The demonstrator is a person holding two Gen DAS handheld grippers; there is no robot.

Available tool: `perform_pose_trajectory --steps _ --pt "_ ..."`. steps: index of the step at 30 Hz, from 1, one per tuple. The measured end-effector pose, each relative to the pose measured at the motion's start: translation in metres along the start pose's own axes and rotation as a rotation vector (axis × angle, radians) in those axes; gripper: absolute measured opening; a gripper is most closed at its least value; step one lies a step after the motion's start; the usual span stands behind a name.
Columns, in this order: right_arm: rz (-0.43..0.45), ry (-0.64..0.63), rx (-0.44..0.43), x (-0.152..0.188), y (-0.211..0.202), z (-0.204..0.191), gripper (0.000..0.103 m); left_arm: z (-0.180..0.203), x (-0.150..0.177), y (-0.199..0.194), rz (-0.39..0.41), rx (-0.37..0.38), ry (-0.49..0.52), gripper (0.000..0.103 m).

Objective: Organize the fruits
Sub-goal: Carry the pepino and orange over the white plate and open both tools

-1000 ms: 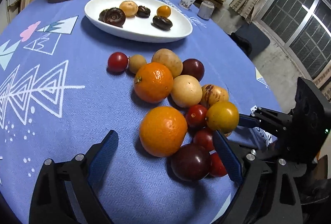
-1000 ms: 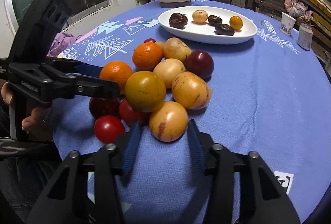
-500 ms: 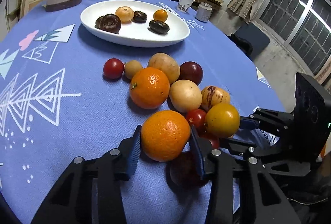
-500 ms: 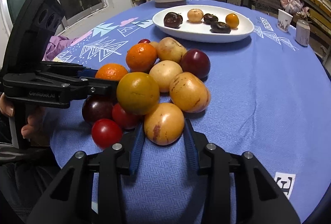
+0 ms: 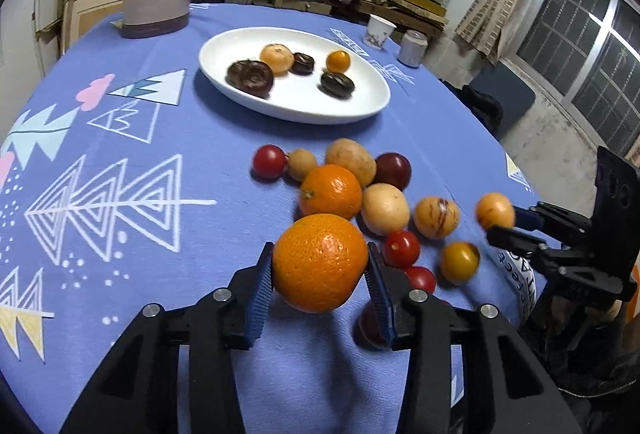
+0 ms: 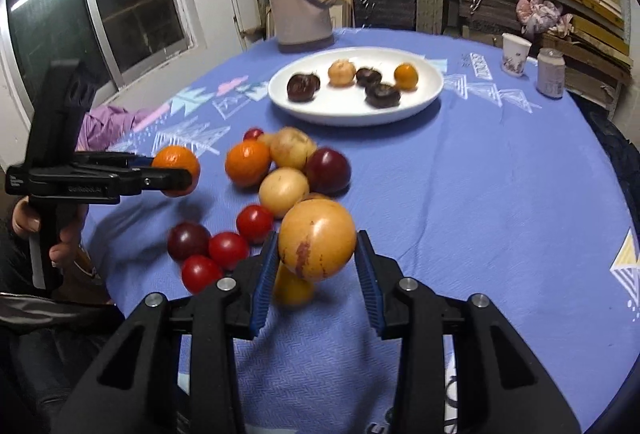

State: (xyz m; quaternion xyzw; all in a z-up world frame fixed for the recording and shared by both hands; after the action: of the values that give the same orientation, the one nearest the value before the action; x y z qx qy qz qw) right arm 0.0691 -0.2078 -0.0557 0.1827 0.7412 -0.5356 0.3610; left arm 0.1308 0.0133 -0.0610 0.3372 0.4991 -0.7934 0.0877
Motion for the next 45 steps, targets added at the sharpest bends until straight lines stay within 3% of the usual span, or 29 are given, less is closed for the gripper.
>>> perform_pose_trajectory --steps 9,20,26,29,36,40,42,43,45 --pt "0.083 0.002 0.009 -0.031 -0.017 0.014 0.037 -0.004 -0.030 -0.011 0.044 -0.014 0.010 0.044" --pt "0.163 -0.038 0.002 -0.111 0.005 0.029 0.037 0.000 -0.114 0.007 0.120 -0.049 0.079 0.045" --pt "0.133 -0.047 -0.027 -0.160 0.046 0.038 0.037 -0.010 -0.162 0.043 0.126 -0.060 0.086 0.045" --pt "0.099 -0.054 0.005 -0.177 0.076 0.043 0.037 -0.020 -0.181 0.072 0.096 -0.077 0.065 0.045" --pt "-0.004 -0.036 0.043 -0.187 0.151 0.063 0.037 -0.050 -0.197 0.113 0.053 -0.114 -0.008 0.045" --pt "-0.051 -0.023 0.066 -0.187 0.179 0.072 0.037 -0.057 -0.199 0.124 0.036 -0.126 -0.014 0.045" --pt "-0.062 -0.003 0.066 -0.187 0.186 0.076 0.038 -0.060 -0.202 0.128 0.034 -0.168 -0.016 0.045" --pt "-0.071 0.029 0.054 -0.188 0.191 0.079 0.038 -0.062 -0.203 0.129 0.032 -0.193 -0.026 0.046" --pt "-0.079 0.077 0.038 -0.187 0.195 0.084 0.042 -0.064 -0.206 0.126 0.061 -0.219 -0.055 0.070"
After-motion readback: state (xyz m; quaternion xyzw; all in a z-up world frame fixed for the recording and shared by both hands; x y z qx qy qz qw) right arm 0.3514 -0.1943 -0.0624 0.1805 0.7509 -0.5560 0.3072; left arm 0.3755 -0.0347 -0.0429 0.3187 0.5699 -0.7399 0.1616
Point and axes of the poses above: each gripper's, at about its wrist camera, not at the fingertips, and y roughly the way its jaws point, z to its right, x to its underside, the point moved 3 cm from there along y, roughly the way its jaws point
